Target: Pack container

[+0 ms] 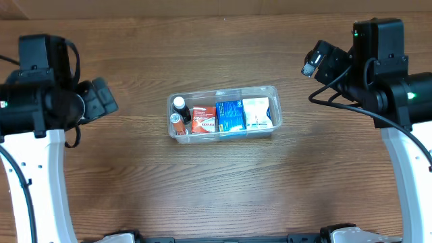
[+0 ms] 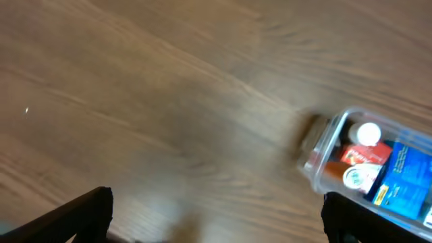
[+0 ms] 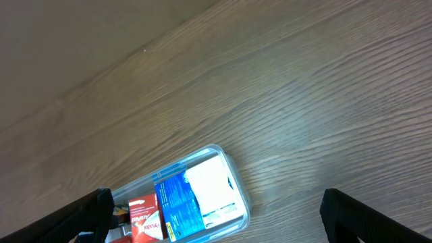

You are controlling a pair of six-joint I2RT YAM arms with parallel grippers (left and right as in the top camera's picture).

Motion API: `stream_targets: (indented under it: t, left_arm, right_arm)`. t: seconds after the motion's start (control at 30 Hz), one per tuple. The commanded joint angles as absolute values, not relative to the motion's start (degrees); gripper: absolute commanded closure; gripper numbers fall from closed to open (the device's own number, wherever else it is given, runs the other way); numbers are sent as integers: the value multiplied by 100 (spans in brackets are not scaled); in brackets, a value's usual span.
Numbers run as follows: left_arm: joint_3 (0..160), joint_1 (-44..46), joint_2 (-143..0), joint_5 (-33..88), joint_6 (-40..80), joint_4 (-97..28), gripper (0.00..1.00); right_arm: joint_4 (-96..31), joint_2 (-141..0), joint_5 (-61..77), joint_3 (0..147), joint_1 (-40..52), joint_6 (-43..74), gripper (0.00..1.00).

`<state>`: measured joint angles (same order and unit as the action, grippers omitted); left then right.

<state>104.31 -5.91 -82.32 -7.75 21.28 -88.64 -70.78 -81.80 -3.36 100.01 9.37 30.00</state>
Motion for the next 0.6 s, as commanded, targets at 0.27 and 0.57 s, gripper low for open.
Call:
stream_targets:
  t: [0.27,0.57]
  left_arm:
    - [10514,-600,-8261,-792,2169,-8934,0]
    - [10514,-598,-8261,-792,2169,-8934,0]
  right_arm:
    - [-7063,-8149,-381,10047,923,3022,0]
    - [-7063,-8149,-381,10047,926,3022,0]
